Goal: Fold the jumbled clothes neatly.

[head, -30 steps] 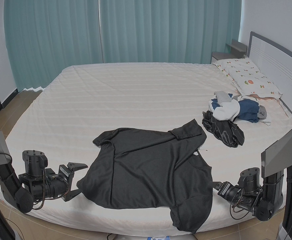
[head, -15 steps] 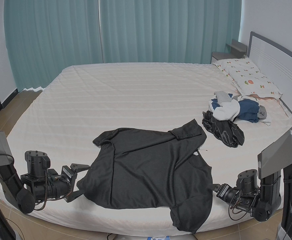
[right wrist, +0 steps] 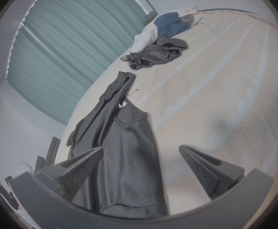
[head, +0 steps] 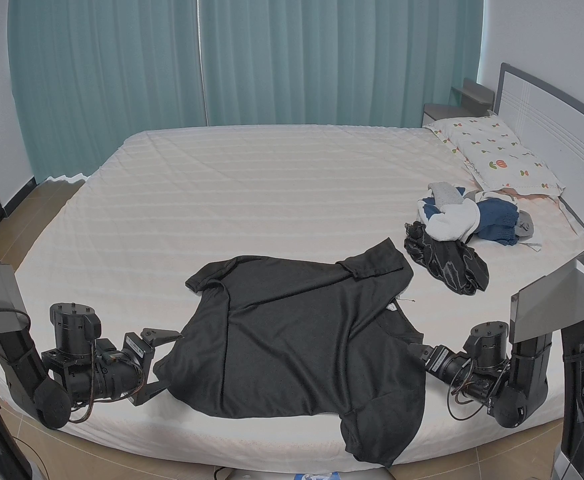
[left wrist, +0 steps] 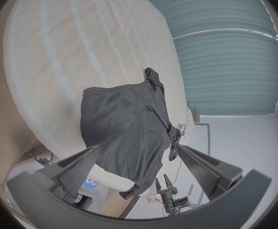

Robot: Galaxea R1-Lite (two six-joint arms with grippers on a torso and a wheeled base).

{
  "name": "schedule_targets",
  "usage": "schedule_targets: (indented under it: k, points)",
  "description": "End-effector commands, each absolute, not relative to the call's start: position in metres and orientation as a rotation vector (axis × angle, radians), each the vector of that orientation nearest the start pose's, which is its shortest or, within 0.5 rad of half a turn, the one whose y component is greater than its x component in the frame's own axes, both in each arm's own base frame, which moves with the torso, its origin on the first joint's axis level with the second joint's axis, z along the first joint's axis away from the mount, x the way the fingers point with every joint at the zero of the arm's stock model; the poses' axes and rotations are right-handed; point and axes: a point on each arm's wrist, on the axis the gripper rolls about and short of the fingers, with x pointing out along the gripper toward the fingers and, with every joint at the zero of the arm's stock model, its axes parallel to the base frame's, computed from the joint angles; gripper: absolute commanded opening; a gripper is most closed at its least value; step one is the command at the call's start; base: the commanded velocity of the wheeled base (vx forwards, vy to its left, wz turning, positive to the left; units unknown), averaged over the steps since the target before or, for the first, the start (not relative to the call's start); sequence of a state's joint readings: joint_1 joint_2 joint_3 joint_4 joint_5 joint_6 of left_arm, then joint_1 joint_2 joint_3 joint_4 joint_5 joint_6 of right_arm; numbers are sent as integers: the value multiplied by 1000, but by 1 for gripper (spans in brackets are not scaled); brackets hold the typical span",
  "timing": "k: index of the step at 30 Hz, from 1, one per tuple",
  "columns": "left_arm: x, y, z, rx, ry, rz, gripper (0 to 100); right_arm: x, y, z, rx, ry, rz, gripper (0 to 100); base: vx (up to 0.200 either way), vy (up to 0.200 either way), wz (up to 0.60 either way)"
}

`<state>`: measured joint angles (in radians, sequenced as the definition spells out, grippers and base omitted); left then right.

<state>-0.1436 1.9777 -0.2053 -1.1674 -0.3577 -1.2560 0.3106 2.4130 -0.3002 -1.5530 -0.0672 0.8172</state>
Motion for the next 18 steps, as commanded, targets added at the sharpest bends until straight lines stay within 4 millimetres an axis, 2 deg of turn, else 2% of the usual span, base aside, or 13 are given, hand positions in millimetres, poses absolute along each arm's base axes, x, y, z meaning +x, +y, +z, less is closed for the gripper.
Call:
schedule_targets:
  k: [1, 3, 4, 7, 11, 13, 18]
  points:
    - [236, -42, 31, -1254, 838, -34, 100, 284, 95, -61, 646, 612, 30, 100, 0, 0, 0]
    - [236, -42, 31, -1253, 838, -31, 100, 288, 96, -68, 633, 614, 34, 100, 0, 0, 0]
    - [236, -42, 31, -1253, 838, -31, 100, 288, 97, -69, 631, 616, 34, 0, 0, 0, 0]
    - [236, -41, 31, -1255, 837, -29, 100, 291, 97, -73, 629, 616, 31, 0, 0, 0, 0]
    - [235, -41, 30, -1253, 839, -28, 100, 290, 86, -64, 644, 597, 4, 0, 0, 0, 0]
    - [233, -41, 30, -1252, 846, -27, 100, 277, 76, -56, 651, 625, -17, 0, 0, 0, 0]
    - [233, -41, 30, -1252, 845, -25, 100, 263, 59, -42, 670, 647, -24, 0, 0, 0, 0]
